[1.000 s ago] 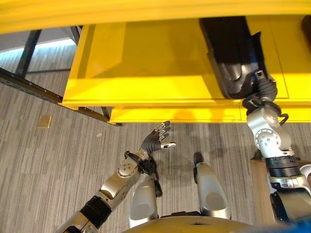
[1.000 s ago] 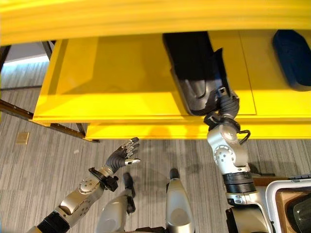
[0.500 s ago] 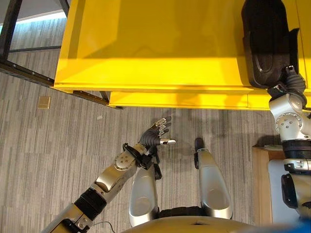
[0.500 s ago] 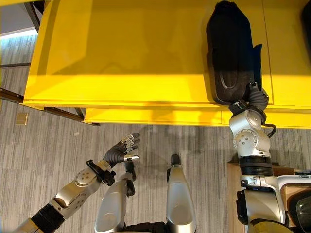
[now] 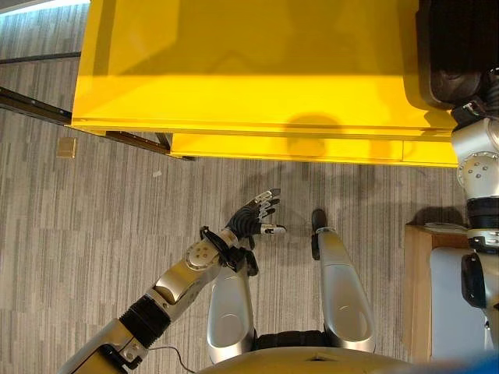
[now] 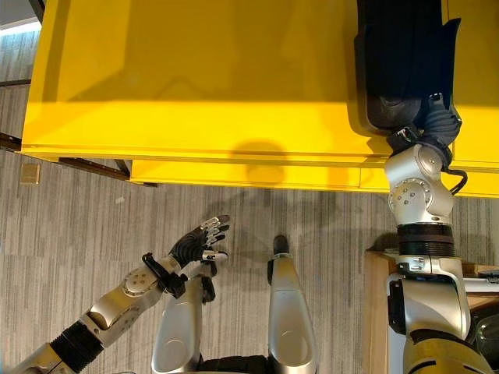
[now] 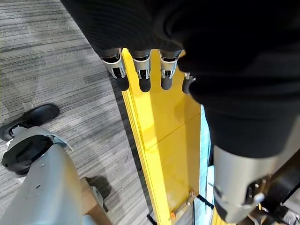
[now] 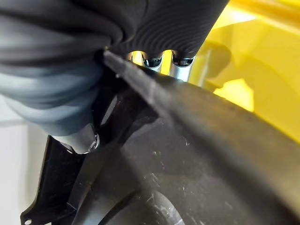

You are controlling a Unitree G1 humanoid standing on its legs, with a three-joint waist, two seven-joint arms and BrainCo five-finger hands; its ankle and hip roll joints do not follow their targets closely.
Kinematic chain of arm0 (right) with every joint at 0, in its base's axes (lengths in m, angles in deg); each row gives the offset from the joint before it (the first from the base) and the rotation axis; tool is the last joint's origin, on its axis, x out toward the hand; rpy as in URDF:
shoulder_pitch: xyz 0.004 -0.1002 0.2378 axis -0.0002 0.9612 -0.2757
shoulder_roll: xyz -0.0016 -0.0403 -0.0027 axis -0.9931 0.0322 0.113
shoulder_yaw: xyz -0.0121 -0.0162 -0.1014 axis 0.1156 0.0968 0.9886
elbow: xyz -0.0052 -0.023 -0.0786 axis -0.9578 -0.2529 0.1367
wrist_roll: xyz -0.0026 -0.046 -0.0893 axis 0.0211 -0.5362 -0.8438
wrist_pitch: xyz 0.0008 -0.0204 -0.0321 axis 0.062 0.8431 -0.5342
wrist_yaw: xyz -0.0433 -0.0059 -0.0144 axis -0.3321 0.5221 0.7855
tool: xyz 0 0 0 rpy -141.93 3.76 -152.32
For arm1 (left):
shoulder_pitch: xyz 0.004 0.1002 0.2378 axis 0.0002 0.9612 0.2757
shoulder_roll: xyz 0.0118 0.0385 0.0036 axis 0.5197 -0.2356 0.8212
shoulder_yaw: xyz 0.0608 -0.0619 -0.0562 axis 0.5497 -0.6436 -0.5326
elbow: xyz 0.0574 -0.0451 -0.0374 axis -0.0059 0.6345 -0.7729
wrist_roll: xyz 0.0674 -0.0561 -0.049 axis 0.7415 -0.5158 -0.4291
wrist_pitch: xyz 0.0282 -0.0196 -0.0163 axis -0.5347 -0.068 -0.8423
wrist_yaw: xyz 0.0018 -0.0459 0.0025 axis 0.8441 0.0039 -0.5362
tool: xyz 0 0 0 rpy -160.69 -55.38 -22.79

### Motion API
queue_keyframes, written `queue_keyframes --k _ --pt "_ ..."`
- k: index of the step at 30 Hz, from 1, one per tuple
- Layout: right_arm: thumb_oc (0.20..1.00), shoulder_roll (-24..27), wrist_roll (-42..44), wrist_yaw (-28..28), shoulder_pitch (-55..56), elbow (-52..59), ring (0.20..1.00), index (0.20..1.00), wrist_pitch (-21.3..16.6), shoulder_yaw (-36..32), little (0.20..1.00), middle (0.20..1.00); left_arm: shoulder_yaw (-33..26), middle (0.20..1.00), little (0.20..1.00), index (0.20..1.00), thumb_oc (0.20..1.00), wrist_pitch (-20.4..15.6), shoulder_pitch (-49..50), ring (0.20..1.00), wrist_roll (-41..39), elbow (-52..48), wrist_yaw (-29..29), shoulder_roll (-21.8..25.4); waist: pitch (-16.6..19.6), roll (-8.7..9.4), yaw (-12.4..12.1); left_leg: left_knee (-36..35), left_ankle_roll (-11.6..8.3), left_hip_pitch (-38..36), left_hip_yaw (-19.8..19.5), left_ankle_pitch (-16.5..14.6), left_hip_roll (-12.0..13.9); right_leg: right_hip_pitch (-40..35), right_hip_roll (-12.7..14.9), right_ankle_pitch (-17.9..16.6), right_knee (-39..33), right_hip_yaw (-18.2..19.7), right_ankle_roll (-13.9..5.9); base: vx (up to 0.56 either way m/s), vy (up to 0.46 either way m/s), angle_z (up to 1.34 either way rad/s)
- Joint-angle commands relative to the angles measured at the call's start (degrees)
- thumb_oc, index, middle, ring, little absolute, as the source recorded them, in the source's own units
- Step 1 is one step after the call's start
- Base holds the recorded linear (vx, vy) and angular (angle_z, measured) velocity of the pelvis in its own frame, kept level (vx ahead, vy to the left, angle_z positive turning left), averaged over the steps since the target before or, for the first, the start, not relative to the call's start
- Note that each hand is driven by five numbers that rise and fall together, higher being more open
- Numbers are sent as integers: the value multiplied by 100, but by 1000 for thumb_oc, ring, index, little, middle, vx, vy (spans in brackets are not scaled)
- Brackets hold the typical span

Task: Move parts from the plastic box to the shelf.

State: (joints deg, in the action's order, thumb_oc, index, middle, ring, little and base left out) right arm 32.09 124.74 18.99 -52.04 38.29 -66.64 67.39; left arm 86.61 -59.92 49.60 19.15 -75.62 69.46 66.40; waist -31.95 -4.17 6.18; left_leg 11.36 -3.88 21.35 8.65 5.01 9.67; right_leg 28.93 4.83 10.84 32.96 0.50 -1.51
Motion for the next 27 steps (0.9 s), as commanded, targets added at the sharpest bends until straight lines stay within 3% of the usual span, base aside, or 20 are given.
queue_keyframes --k 1,5,7,14,22,27 --pt "200 429 -2 -38 -437 -101 200 200 -258 -100 200 200 7 1000 1000 1000 1000 -99 215 1000 -121 -242 -175 186 216 175 -25 917 267 -38 33 -1208 -90 -159 -108 263 24 -259 77 72 -104 1" --pt "200 489 47 26 -560 -133 200 200 -329 -19 200 200 59 1000 1000 1000 1000 -125 214 1000 -85 -165 -140 202 216 175 -48 784 214 35 -19 -1092 -30 -33 -135 340 160 -280 89 72 -118 6" --pt "200 485 -20 147 -507 -82 200 200 -450 -66 200 200 36 1000 1000 1000 1000 -94 269 1000 270 -79 -518 177 216 195 -54 725 176 53 -27 -1035 61 51 -137 437 341 -309 112 83 -136 6" --pt "200 363 -68 79 -448 260 200 200 -376 13 200 200 141 1000 1000 1000 1000 -81 322 1000 241 151 -484 90 216 226 5 827 132 209 -114 -1009 163 316 -144 631 820 -341 178 51 -43 1" --pt "200 -147 516 -292 -179 441 200 200 -899 131 200 200 -127 1000 1000 1000 1000 -768 346 1000 94 933 -298 -160 216 71 102 698 111 357 -103 -852 144 651 -215 693 1025 -211 282 20 73 -7" --pt "200 -92 514 -205 -455 459 200 200 -799 59 200 200 -288 1000 1000 1000 1000 -650 309 1000 57 1040 -451 -114 216 89 -10 726 114 463 -217 -833 111 694 -242 731 1093 -250 314 8 -29 6"
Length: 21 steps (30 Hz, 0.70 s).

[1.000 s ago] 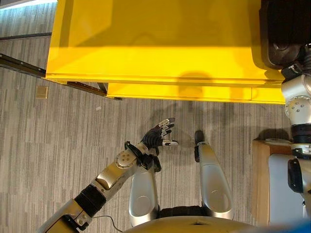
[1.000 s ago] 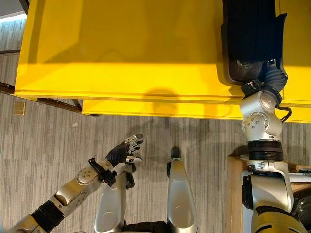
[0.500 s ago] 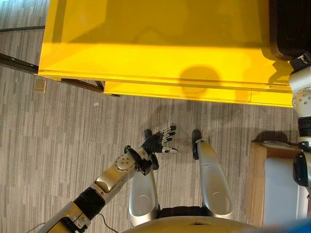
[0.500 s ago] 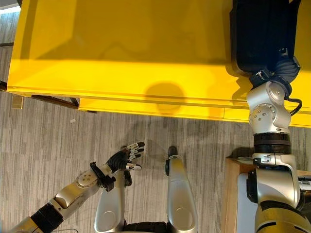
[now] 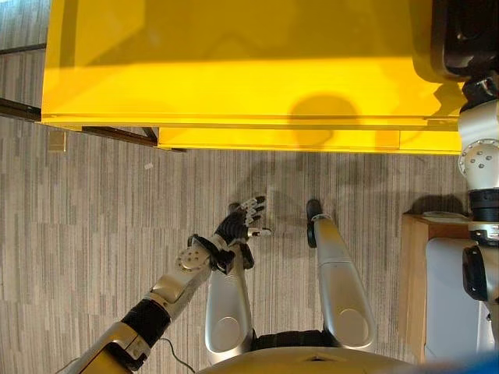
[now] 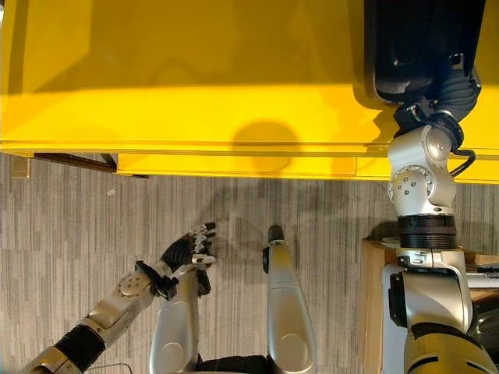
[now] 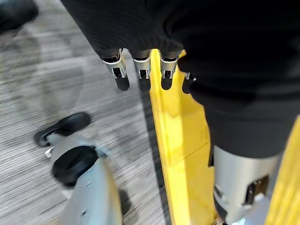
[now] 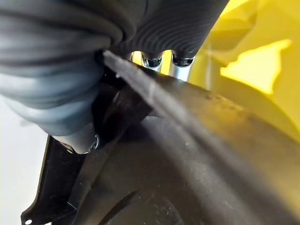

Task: Move parts from the plastic box to the shelf.

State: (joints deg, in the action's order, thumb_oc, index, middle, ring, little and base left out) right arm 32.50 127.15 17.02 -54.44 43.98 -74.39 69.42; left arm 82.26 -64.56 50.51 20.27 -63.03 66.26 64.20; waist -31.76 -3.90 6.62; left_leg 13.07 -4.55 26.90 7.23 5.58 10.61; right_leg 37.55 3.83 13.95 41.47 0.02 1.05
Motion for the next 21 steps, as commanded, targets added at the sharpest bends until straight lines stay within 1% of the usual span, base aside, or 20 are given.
queue_keyframes --k 1,2,5,6,8,10,13,14,15,16,19,21 --pt "200 -136 323 -9 -252 -132 200 200 -63 -129 200 200 116 1000 1000 1000 1000 -181 234 1000 -64 -188 -171 106 197 67 -78 544 176 -69 -95 -870 21 -150 -156 421 252 -205 64 9 -48 14" --pt "200 -147 320 11 -279 -121 200 200 -97 -106 200 200 109 1000 1000 1000 1000 -191 250 1000 -71 -165 -174 98 197 85 -113 504 173 -26 -143 -833 21 -108 -176 435 288 -220 74 -2 -69 16" --pt "200 -164 249 60 -259 -35 200 200 -10 -66 200 200 67 1000 1000 1000 1000 -254 306 1000 7 -67 -246 69 197 125 -185 448 169 82 -248 -770 10 -33 -211 483 375 -240 101 -4 -57 10" --pt "200 -188 243 215 -207 27 200 200 39 -19 200 200 81 1000 1000 1000 1000 -285 313 1000 70 -97 -267 64 197 134 -207 444 163 156 -300 -735 3 21 -230 492 416 -235 110 -6 -32 7" --pt "200 -214 282 385 -105 -38 200 200 271 -29 200 200 96 1000 1000 1000 1000 -262 314 1000 67 -168 -179 73 197 131 -239 476 162 245 -344 -733 -38 71 -231 529 465 -248 127 -1 -19 12" --pt "200 -228 505 467 -61 -220 200 200 356 -28 200 200 79 1000 1000 1000 1000 -306 304 1000 100 -139 -174 104 197 134 -259 488 168 297 -370 -729 -47 111 -247 509 468 -255 135 -21 -20 10" --pt "200 -234 712 437 -27 -548 200 200 387 -16 200 200 80 1000 1000 1000 1000 -353 280 1000 98 -174 -163 135 197 104 -276 443 166 361 -390 -698 -70 177 -268 481 424 -248 149 -22 0 4" --pt "200 -215 784 312 -30 -716 200 200 458 -35 200 200 86 1000 1000 1000 1000 -307 256 1000 89 -238 -130 160 197 93 -277 438 170 367 -392 -713 -93 185 -251 479 406 -250 146 0 0 0" --pt "200 -203 834 306 -77 -848 200 200 494 -15 200 200 111 1000 1000 1000 1000 -255 219 1000 65 -277 -107 172 197 80 -283 440 168 369 -384 -720 -99 187 -235 475 392 -259 148 52 30 0" --pt "200 -187 883 275 -86 -917 200 200 532 -4 200 200 120 1000 1000 1000 1000 -237 209 1000 73 -294 -130 190 197 86 -275 465 141 289 -431 -848 -140 90 -214 592 396 -216 114 50 26 3" --pt "200 -220 1069 229 -127 -1131 200 200 513 43 200 200 130 1000 1000 1000 1000 -182 197 1000 87 -383 -106 228 197 60 -296 443 145 263 -423 -849 -147 73 -200 583 364 -224 117 5 10 4" --pt "200 -243 1155 173 -106 -1193 200 200 571 28 200 200 115 1000 1000 1000 1000 -133 193 1000 82 -418 -93 247 197 64 -300 464 155 252 -415 -874 -149 54 -189 585 362 -239 111 -1 -3 2"
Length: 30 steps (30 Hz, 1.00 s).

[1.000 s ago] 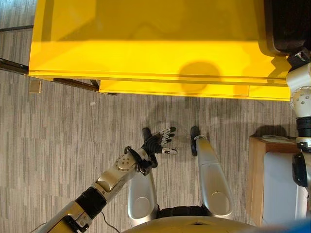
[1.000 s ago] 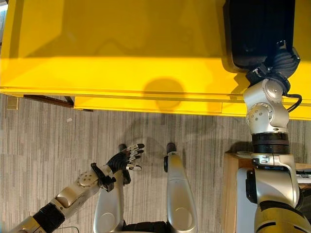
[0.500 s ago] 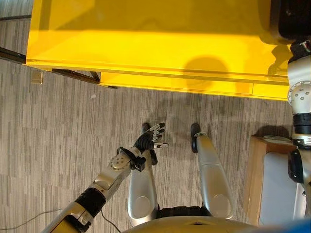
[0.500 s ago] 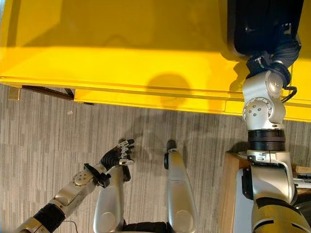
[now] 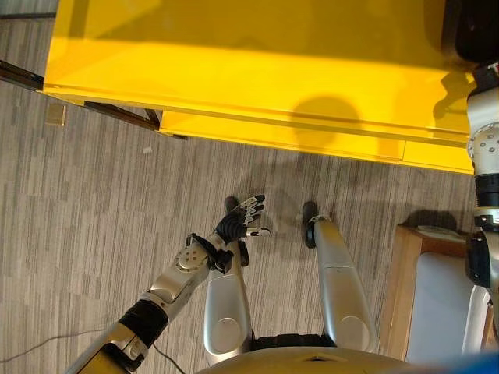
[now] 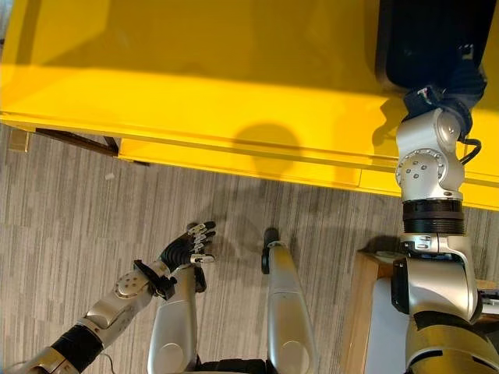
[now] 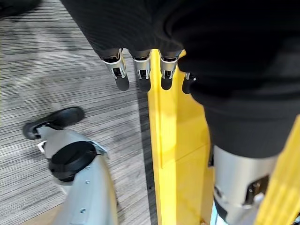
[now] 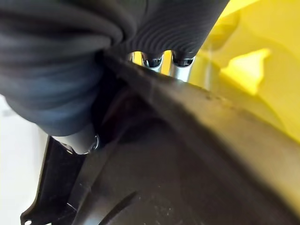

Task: Move parts from the plastic box to the shelf.

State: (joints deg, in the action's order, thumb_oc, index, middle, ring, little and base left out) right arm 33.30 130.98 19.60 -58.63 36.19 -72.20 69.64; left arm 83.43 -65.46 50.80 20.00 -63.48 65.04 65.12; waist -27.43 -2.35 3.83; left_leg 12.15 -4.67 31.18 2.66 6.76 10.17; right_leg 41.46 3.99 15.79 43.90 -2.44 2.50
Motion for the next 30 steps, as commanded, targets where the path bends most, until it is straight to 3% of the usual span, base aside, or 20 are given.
queue_keyframes --k 1,10,11,12,13,14,15,30 --pt "200 -330 789 -104 322 -436 200 200 396 8 200 200 -5 1000 1000 1000 1000 -36 161 1000 116 -379 28 159 -237 -90 -22 557 165 -179 36 -991 -106 -347 -204 397 110 10 -35 0 0 0" --pt "200 -431 942 -357 334 -750 200 200 537 86 200 200 14 1000 1000 1000 1000 -23 136 1000 98 -404 27 143 -237 -151 -20 495 157 -258 73 -966 -109 -396 -186 363 35 19 -50 -9 1 0" --pt "200 -466 997 -364 325 -774 200 200 584 100 200 200 -11 1000 1000 1000 1000 -10 113 1000 116 -415 13 159 -237 -169 -28 459 180 -194 127 -838 -68 -312 -193 235 5 -26 -17 0 0 0" --pt "247 -483 1008 -354 346 -809 247 247 568 109 247 247 -12 1000 1000 1000 1000 12 100 1000 104 -417 16 154 -237 -154 -16 472 156 -296 85 -970 -102 -425 -172 354 1 20 -54 0 0 0" --pt "442 -491 966 -427 377 -848 442 442 585 107 442 442 -12 1000 1000 1000 1000 18 106 1000 94 -422 24 152 -237 -156 -15 477 159 -312 89 -978 -104 -441 -166 352 -6 14 -58 82 21 -5" --pt "771 -496 969 -440 373 -881 771 771 612 112 771 771 -13 1000 1000 1000 1000 21 103 1000 79 -423 18 161 -237 -157 -18 484 158 -315 89 -981 -104 -448 -162 350 -8 11 -60 8 9 -4" --pt "1000 -501 938 -444 392 -879 1000 1000 642 102 1000 1000 -22 1000 1000 1000 1000 31 103 1000 94 -424 15 154 -237 -156 -13 481 161 -321 93 -985 -101 -461 -156 349 -24 13 -59 0 0 0" --pt "1000 -485 826 -553 401 -1169 1000 1000 713 68 1000 1000 -12 1000 1000 1000 1000 88 100 1000 84 -413 -26 154 -237 -193 2 476 184 -429 145 -1018 -105 -552 -128 334 -78 17 -67 0 0 0"
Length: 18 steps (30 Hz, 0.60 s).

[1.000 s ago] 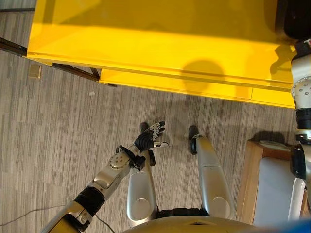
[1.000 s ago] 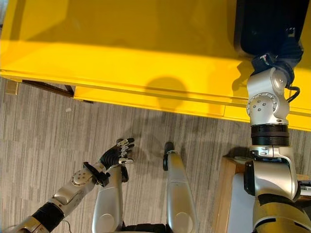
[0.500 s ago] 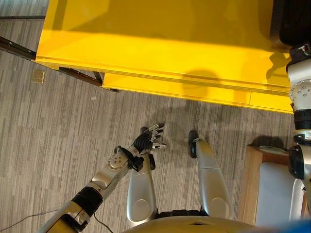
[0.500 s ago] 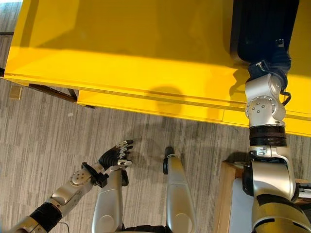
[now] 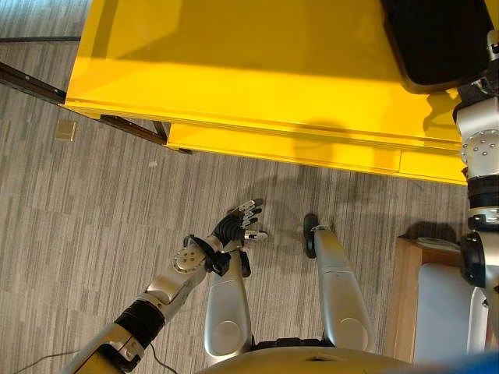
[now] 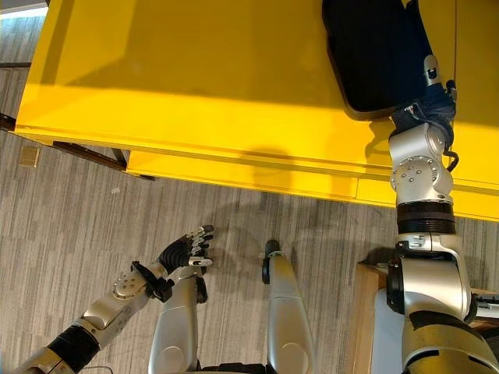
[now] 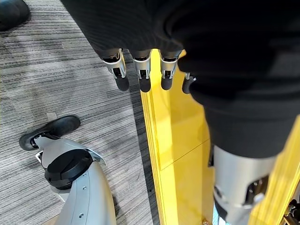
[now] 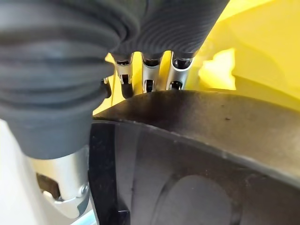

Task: Move parts from the plastic box to the shelf.

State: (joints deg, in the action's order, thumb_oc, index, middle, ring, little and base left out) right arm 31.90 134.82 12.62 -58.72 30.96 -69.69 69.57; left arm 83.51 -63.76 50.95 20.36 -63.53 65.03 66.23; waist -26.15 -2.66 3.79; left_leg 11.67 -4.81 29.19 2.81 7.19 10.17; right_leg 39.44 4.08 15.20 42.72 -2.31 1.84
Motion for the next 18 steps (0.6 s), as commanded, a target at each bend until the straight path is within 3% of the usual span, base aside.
queue_keyframes --k 1,6,8,9,13,14,18 --pt "1000 -338 482 140 411 -653 1000 1000 460 71 1000 1000 -7 1000 1000 1000 1000 -106 87 1000 38 -403 -7 40 -364 -159 8 529 196 -228 125 -1064 -105 -351 -135 393 38 5 -1 0 0 0" --pt "1000 -381 473 55 427 -717 1000 1000 431 72 1000 1000 -3 1000 1000 1000 1000 -144 78 1000 23 -385 -9 46 -364 -174 -3 511 233 -177 184 -952 -65 -287 -147 270 14 -45 30 -49 -6 -1" --pt "1000 -382 449 48 439 -719 1000 1000 485 70 1000 1000 -2 1000 1000 1000 1000 -127 82 1000 43 -399 2 58 -364 -160 7 522 202 -276 133 -1082 -104 -399 -133 392 13 -3 -8 33 5 -1" --pt "1000 -391 435 9 463 -702 1000 1000 518 59 1000 1000 -26 1000 1000 1000 1000 -141 97 1000 22 -404 -1 58 -364 -169 3 504 227 -203 191 -958 -66 -319 -144 269 -8 -57 28 0 0 0" --pt "1000 -435 270 -169 518 -782 1000 1000 690 92 1000 1000 -41 1000 1000 1000 1000 -104 50 1000 30 -433 2 52 -364 -146 18 508 198 -349 150 -1091 -94 -491 -117 366 -63 -16 -31 8 10 -2" --pt "1000 -440 190 -251 532 -819 1000 1000 747 112 1000 1000 -48 1000 1000 1000 1000 -105 50 1000 56 -442 -6 58 -364 -155 10 477 225 -305 207 -973 -56 -446 -120 233 -122 -63 -4 -86 -2 1" --pt "1000 -469 -66 -472 534 -941 1000 1000 956 267 1000 1000 -68 1000 1000 1000 1000 -91 31 1000 94 -439 -9 35 -364 -146 4 452 221 -399 239 -969 -32 -548 -101 211 -179 -78 -15 -21 0 -1"
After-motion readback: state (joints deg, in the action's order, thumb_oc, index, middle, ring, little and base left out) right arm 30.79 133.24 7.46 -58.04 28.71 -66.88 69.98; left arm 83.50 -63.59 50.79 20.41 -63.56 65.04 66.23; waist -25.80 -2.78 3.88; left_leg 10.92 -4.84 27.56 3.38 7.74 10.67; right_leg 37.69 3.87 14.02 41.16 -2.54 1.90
